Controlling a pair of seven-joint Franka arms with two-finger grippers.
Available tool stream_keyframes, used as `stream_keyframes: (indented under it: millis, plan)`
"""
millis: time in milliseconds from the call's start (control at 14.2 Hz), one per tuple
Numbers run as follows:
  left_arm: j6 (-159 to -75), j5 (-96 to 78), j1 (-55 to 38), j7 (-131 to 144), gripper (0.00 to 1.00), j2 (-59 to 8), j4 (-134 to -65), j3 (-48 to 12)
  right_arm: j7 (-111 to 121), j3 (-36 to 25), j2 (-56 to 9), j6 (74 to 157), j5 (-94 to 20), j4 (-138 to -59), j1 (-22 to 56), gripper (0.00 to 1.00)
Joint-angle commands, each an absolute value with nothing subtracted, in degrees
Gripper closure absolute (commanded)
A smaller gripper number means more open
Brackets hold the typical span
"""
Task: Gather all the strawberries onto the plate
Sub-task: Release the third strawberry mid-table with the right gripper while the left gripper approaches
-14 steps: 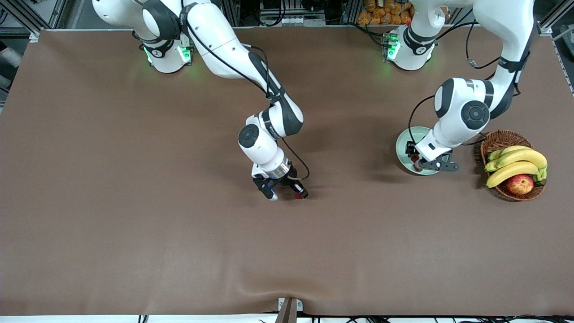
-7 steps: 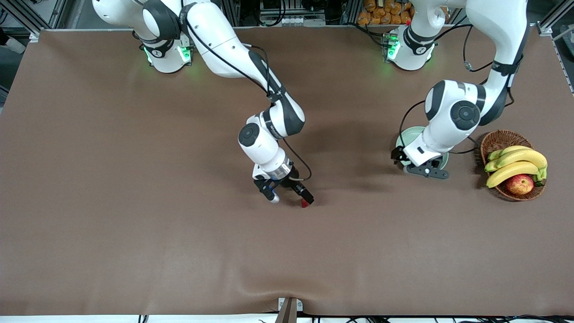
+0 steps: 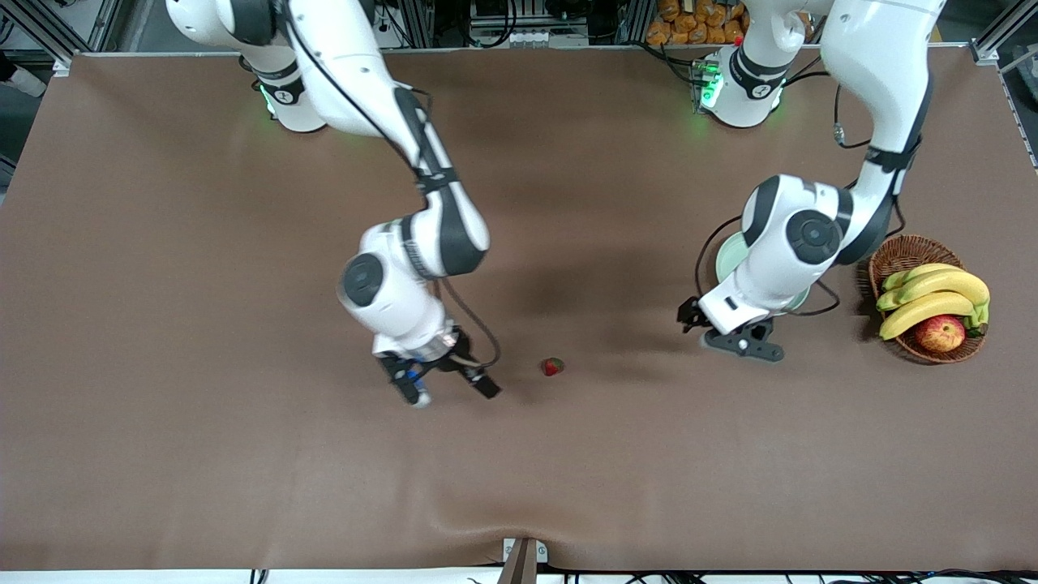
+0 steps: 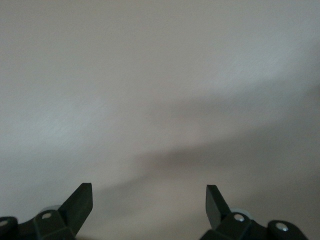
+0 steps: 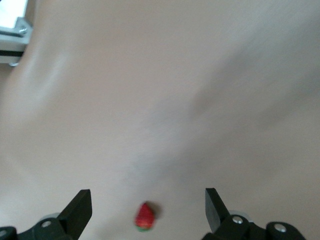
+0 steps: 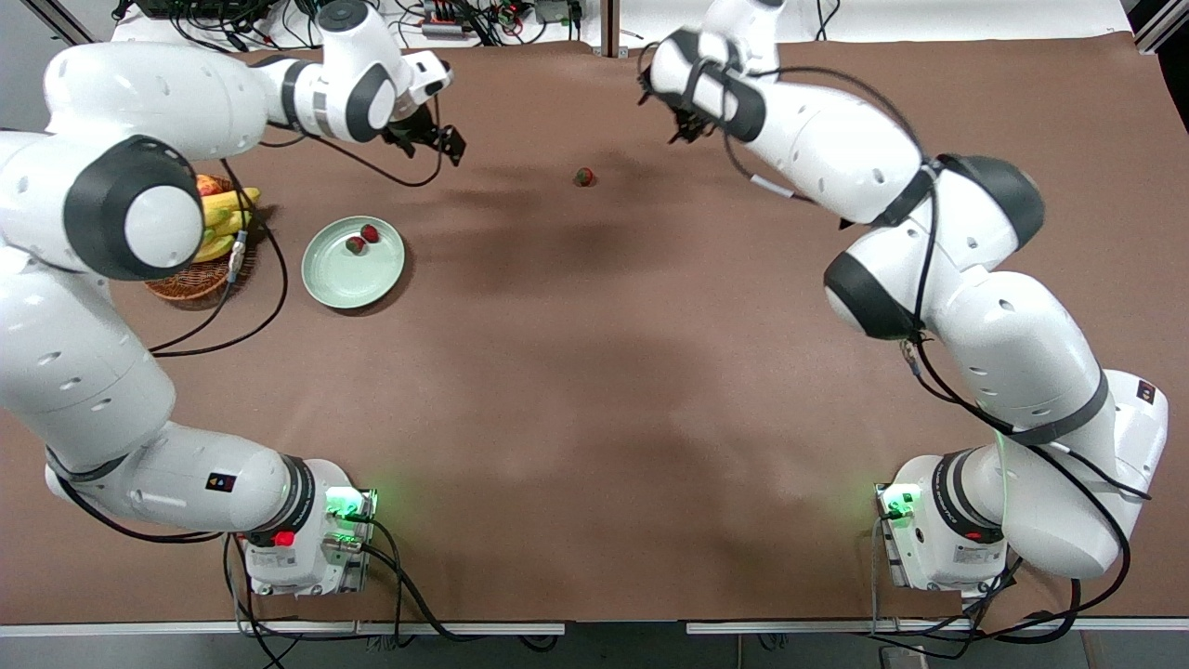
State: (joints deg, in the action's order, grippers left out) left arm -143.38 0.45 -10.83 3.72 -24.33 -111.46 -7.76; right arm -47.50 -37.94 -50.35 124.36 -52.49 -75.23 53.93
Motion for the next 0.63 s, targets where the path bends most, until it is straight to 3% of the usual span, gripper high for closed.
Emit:
stream_keyframes:
  millis: [0,353,564]
  plan:
    - [-143.17,1.14,-14.66,8.95,0.0,-31.19,-103.55,-8.17,-39.14,-45.32,-47.29,111.5,-52.73,-77.08,54.32,0.0]
    - [-143.79,1.58,-22.83,21.16,0.0,-36.73,-95.64,-8.09,-19.46,-61.93,-47.02,93.72,-52.73,-77.17,55.19,0.0]
    - [-143.88,1.93,-28.46,26.35,0.0,-40.07,-91.16,-7.39,-14.51,-66.43,-46.93,89.92,-52.73,-77.26,54.85,0.0]
